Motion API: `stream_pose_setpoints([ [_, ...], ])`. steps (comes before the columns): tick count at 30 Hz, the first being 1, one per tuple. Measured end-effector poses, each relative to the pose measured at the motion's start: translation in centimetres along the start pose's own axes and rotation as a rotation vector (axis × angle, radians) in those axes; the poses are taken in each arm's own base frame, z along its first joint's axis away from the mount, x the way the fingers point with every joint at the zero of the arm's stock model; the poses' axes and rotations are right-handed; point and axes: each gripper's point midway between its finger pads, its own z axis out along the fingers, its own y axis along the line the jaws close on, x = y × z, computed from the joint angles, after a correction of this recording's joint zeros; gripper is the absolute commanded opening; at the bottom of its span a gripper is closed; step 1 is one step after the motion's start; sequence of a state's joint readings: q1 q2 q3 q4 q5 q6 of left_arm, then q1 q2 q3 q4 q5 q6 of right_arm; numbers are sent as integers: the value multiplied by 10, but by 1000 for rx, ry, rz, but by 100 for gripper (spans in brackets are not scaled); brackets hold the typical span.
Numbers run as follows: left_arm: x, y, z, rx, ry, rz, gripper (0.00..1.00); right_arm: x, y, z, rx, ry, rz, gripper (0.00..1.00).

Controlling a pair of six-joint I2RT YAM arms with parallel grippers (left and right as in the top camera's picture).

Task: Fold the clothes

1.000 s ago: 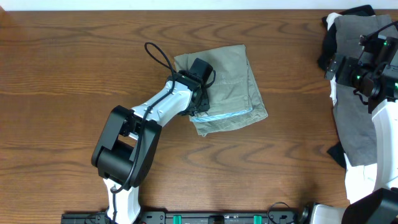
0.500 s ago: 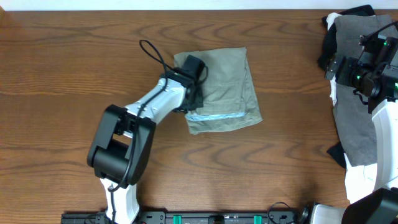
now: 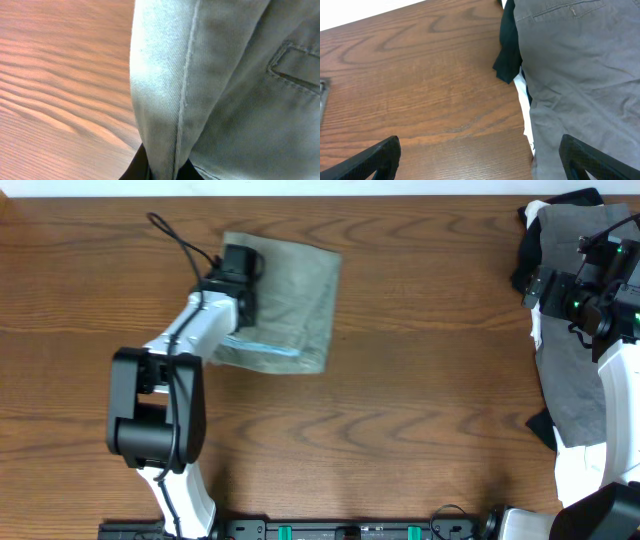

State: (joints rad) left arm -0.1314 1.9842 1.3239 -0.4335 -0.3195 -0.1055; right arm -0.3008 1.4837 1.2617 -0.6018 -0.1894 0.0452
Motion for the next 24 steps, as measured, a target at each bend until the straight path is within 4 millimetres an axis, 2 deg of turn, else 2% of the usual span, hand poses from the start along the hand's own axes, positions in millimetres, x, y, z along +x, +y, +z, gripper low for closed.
stream_pose_setpoints([
  [5, -31, 57, 14, -83, -95, -35, 23, 0, 0, 0, 0, 0, 0, 99],
  [8, -45, 89, 19, -131, -141, -45, 24, 0, 0, 0, 0, 0, 0, 99],
  [12, -56, 128, 24, -187, -179, -13, 24, 0, 0, 0, 0, 0, 0, 99],
  [17, -60, 163, 28, -241, -191, 30, 25, 0, 0, 0, 0, 0, 0, 99],
  [20, -58, 181, 30, -269, -184, 39, 49, 0, 0, 0, 0, 0, 0, 99],
  [24, -53, 198, 31, -300, -168, 29, 57, 0, 0, 0, 0, 0, 0, 99],
])
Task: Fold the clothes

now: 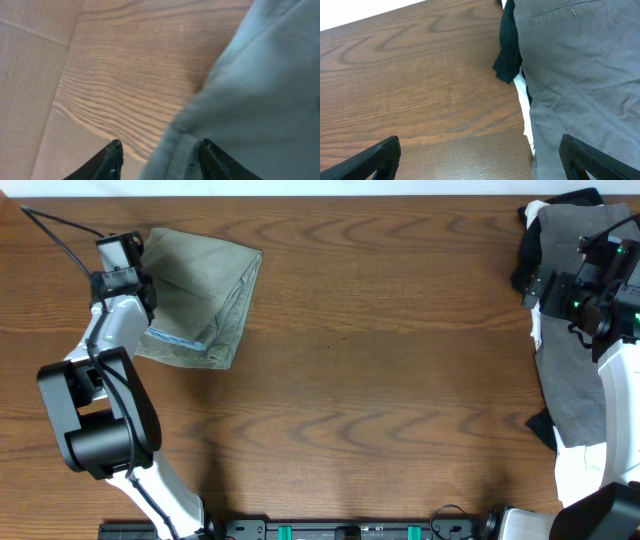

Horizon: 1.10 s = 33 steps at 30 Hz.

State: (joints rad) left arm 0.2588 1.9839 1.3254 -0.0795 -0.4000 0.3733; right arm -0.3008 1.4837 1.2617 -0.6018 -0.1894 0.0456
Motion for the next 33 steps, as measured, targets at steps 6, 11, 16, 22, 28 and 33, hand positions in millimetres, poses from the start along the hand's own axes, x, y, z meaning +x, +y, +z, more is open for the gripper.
stream_pose_setpoints([
  [6, 4, 12, -13, -33, 31, -121, 49, 0, 0, 0, 0, 0, 0, 99],
  [11, -1, 16, -56, 81, 34, -298, 39, 0, 0, 0, 0, 0, 0, 99],
  [16, -13, -9, -98, 340, 24, -389, 39, 0, 0, 0, 0, 0, 0, 99],
  [22, 12, -57, -95, 544, 164, -394, 43, 0, 0, 0, 0, 0, 0, 99],
  [28, 44, -93, -83, 654, 305, -359, 53, 0, 0, 0, 0, 0, 0, 99],
  [33, 41, -104, -93, 698, 283, -290, 58, 0, 0, 0, 0, 0, 0, 99],
])
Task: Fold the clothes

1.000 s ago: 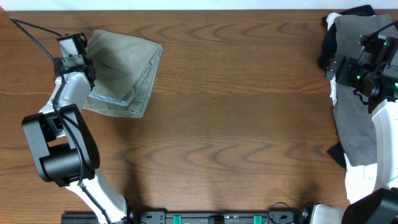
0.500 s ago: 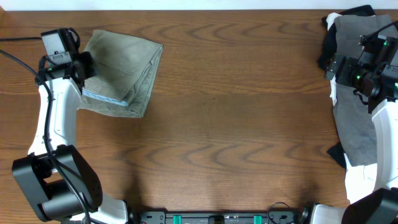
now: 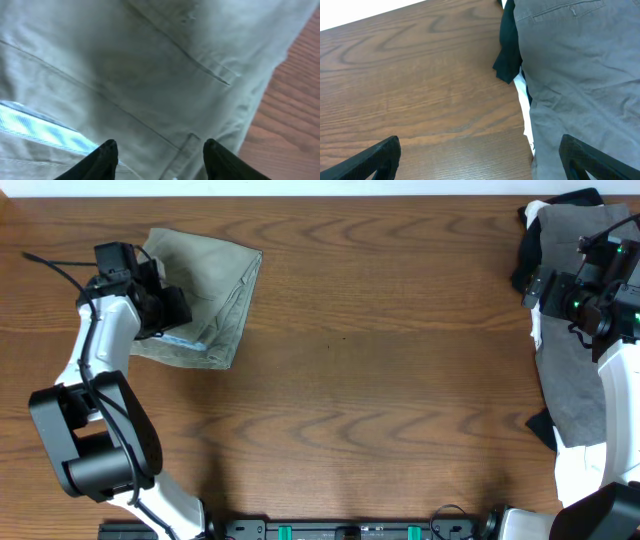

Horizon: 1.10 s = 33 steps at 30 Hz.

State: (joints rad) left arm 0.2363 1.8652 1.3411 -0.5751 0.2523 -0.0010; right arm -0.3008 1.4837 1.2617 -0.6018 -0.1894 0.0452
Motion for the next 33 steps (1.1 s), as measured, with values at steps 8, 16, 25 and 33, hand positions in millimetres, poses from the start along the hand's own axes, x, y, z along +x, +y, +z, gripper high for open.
stream_pose_setpoints([
  [8, 11, -30, 7, -138, 24, 181, 58, 0, 0, 0, 0, 0, 0, 99],
  [16, 11, -38, 11, -336, 6, 321, 58, 0, 0, 0, 0, 0, 0, 99],
  [25, 22, -16, 33, -429, 73, 340, 58, 0, 0, 0, 0, 0, 0, 99],
  [33, 28, -11, 33, -446, 106, 359, 57, 0, 0, 0, 0, 0, 0, 99],
])
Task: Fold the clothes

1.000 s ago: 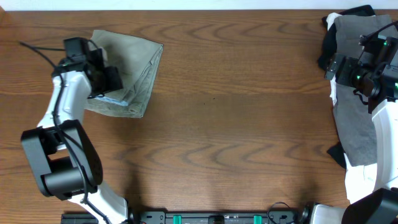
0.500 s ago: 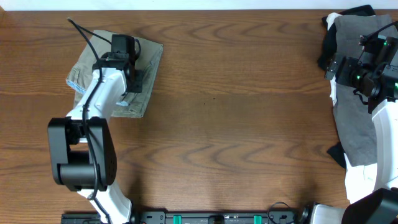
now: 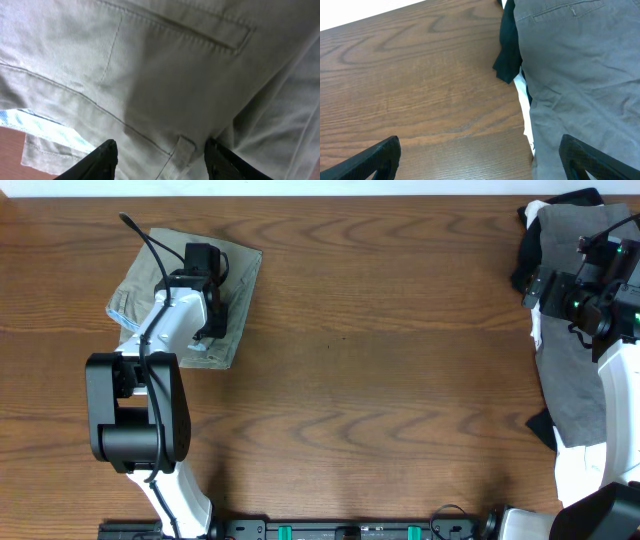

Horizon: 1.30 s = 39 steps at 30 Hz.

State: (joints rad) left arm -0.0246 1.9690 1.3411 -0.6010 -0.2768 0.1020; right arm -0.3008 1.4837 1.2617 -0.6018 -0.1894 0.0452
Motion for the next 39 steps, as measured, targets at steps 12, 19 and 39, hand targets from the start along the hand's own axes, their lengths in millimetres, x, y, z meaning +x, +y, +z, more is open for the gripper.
stream_pose_setpoints([
  [12, 5, 1, -1, -14, 19, 14, 57, 0, 0, 0, 0, 0, 0, 99],
  [19, 4, 1, 0, -13, 18, 13, 57, 0, 0, 0, 0, 0, 0, 99],
  [39, 11, -4, 13, -12, 50, 19, 14, 0, 0, 0, 0, 0, 0, 99],
])
